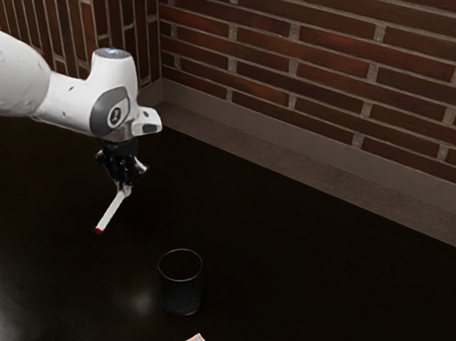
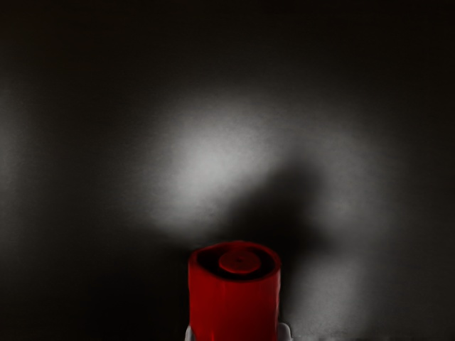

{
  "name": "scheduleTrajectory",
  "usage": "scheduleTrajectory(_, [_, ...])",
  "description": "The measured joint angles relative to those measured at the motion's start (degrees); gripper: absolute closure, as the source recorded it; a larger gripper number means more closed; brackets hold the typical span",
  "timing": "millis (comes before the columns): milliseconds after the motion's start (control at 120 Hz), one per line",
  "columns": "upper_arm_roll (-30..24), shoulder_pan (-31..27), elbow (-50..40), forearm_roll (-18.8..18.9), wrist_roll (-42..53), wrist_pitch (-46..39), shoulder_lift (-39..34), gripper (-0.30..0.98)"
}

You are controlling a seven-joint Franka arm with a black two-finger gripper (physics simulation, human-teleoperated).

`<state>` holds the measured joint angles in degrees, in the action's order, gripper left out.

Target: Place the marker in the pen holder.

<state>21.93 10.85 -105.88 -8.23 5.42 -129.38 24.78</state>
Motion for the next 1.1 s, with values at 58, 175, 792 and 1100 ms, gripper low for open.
scheduleTrajectory(58, [-1.8,0.1,-0.7,1.0,-0.4,0.3,-3.6,0.79])
scheduleTrajectory(175, [-6.6,0.1,-3.6,3.0,-1.6,0.7,-11.7,0.79])
scheduleTrajectory(792, [-23.5,0.2,-12.6,7.4,-10.6,-1.1,-22.0,0.78])
scheduleTrajectory(1100, [-24.0,0.3,-16.2,7.5,-14.1,-3.7,-20.9,0.78])
